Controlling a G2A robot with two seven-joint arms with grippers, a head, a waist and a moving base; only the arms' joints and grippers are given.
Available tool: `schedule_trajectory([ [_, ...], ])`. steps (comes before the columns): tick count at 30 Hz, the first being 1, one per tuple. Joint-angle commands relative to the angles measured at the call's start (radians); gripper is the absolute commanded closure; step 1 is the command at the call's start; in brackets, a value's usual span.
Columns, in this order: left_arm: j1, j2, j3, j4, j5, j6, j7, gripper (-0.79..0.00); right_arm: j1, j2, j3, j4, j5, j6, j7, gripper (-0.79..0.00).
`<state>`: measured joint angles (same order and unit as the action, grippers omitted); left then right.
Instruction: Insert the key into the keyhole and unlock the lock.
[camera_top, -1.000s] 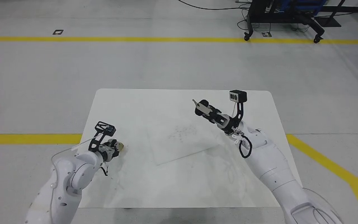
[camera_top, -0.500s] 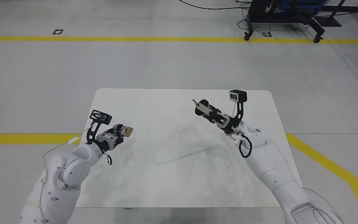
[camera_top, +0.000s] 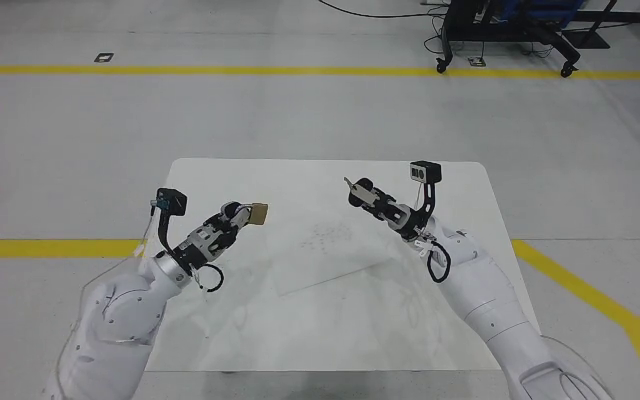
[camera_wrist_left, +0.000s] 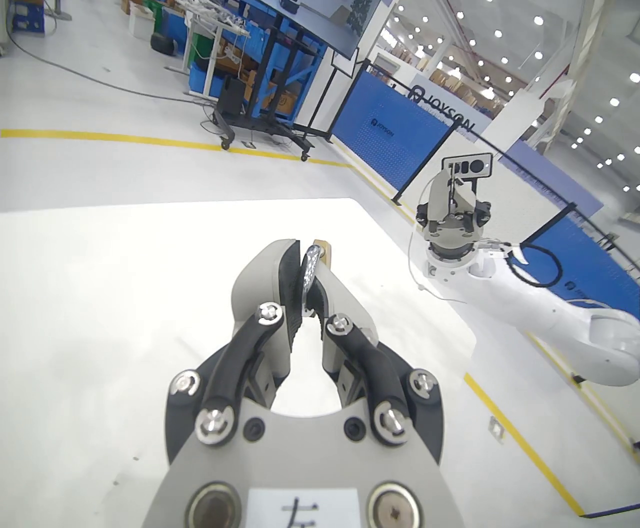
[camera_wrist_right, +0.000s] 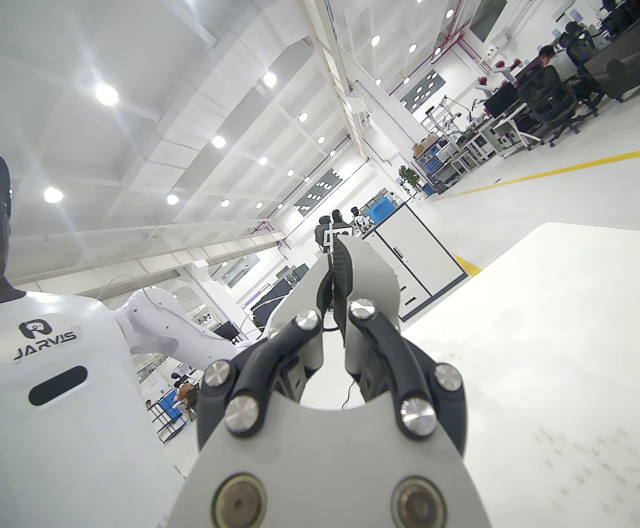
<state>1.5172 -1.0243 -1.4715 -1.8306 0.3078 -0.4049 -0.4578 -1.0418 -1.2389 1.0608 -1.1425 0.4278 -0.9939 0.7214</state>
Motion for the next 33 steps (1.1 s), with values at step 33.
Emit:
schedule_trajectory([
  [33, -0.318, -0.017, 0.123, 0.431, -0.844, 0.006, -0.650, 0.000, 0.457, -0.270, -0.403, 0.469, 0.330, 0.214, 0.194, 0.000],
])
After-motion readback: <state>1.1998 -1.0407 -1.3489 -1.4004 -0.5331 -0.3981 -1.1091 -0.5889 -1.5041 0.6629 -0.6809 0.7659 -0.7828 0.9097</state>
